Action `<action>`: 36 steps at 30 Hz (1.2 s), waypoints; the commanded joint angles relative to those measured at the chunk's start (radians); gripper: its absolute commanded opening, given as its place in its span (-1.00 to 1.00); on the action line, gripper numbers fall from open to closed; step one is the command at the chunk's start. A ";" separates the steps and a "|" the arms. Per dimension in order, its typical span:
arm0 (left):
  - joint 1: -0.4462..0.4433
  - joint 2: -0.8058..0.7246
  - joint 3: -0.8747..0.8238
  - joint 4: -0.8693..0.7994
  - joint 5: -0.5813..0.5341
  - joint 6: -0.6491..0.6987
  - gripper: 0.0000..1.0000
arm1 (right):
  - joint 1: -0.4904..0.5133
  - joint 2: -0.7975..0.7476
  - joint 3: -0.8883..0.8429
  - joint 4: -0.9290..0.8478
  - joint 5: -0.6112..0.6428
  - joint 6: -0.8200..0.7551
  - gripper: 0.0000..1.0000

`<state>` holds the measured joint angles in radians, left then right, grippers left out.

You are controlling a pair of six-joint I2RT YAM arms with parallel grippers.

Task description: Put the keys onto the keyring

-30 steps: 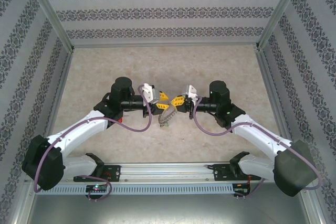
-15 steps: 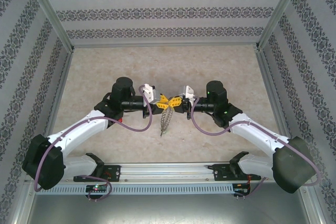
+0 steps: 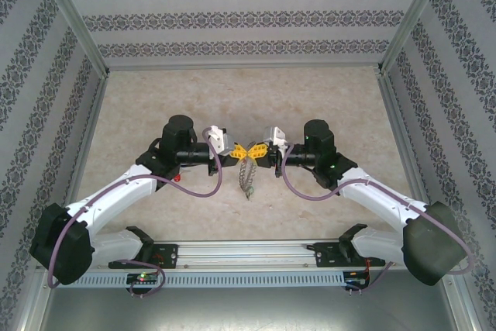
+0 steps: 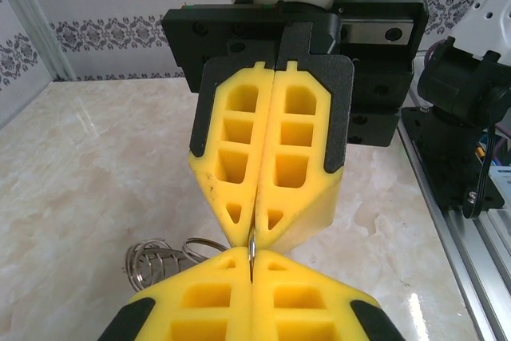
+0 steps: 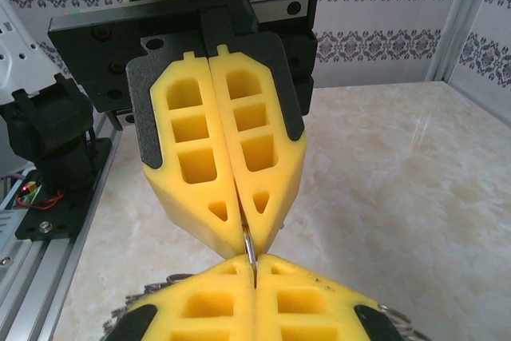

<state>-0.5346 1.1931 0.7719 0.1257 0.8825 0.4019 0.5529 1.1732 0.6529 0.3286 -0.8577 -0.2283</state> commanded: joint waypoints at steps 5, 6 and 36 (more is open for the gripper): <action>0.004 0.010 0.062 -0.165 0.001 0.091 -1.00 | 0.010 -0.045 0.083 -0.290 0.014 -0.251 -0.67; 0.003 0.013 0.065 -0.179 -0.003 0.099 -1.00 | 0.010 -0.044 0.101 -0.360 0.020 -0.298 -0.62; -0.008 0.074 0.144 -0.308 0.042 0.174 -1.00 | 0.066 0.138 0.297 -0.613 0.078 -0.345 -0.53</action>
<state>-0.5365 1.2671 0.8776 -0.1974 0.8719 0.5621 0.6117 1.2991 0.9230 -0.3027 -0.7742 -0.5835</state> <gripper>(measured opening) 0.059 0.259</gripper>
